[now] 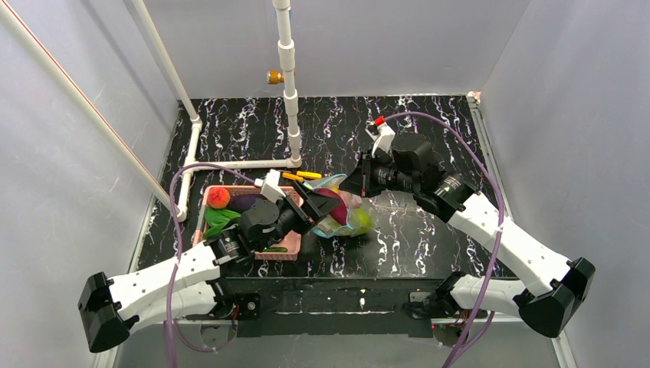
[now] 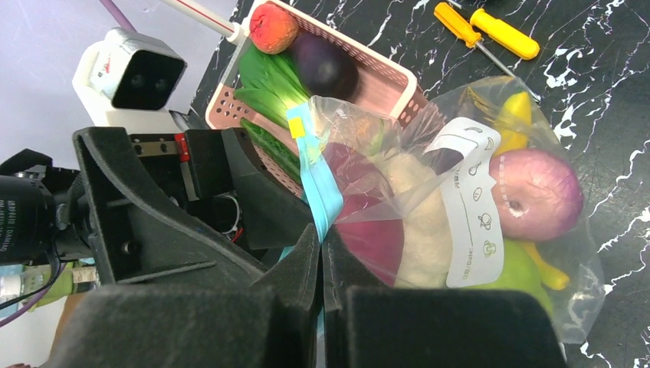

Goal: Place the food in the zip-top bag and seal the zipper
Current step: Place the fake vegetable in the zipper food storage bag.

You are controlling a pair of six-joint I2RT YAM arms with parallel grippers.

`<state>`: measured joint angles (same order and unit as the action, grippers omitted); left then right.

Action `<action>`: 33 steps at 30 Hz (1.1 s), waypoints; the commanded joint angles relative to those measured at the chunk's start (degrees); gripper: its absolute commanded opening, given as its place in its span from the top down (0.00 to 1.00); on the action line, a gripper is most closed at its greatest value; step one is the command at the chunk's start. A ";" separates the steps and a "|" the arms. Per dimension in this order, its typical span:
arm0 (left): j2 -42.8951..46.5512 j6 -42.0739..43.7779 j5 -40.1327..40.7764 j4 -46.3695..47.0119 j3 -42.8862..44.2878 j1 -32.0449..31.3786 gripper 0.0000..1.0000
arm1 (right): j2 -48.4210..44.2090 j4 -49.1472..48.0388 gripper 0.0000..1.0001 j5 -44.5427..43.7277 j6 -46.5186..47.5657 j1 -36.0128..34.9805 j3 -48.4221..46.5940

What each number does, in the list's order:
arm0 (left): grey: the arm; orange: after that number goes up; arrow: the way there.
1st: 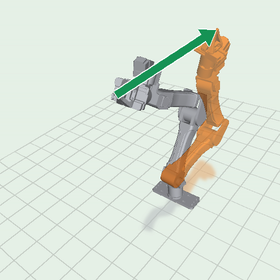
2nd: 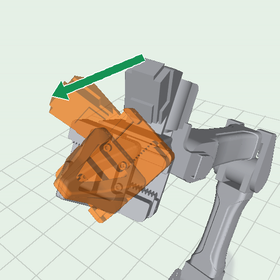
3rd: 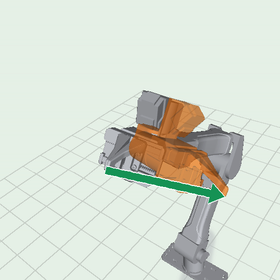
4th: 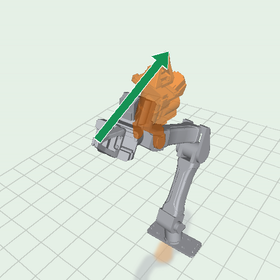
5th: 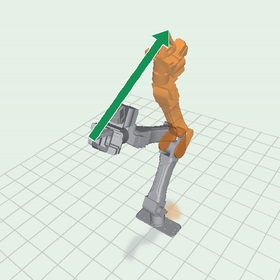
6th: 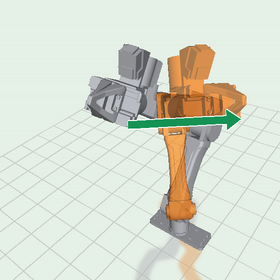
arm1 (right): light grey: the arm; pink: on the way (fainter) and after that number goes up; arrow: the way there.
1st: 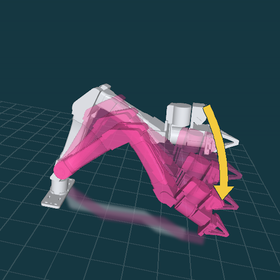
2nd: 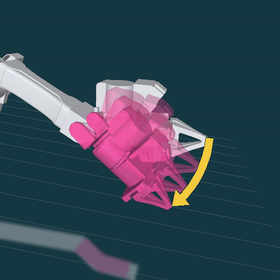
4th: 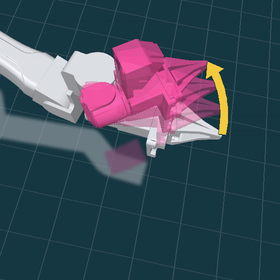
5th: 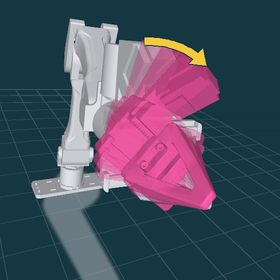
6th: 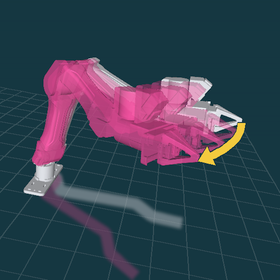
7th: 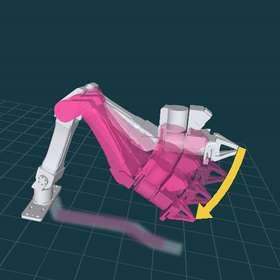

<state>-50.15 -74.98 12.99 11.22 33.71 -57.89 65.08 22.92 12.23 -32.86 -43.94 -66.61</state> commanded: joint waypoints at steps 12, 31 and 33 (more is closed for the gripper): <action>10.85 17.23 1.12 -24.08 13.56 -0.30 0.06 | -2.92 -3.33 0.99 0.25 1.15 0.09 -0.93; -0.93 28.83 -2.17 -44.85 24.06 -0.21 0.56 | -2.67 -0.27 0.99 1.41 3.33 0.26 -3.26; -1.64 27.70 -2.14 -45.28 23.01 -0.22 0.61 | -2.93 -0.52 0.99 1.92 3.10 0.26 -3.00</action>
<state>-50.37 -48.77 12.64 -31.66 57.54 -57.89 63.57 25.19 12.29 -30.35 -43.88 -66.76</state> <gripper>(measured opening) 0.435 0.031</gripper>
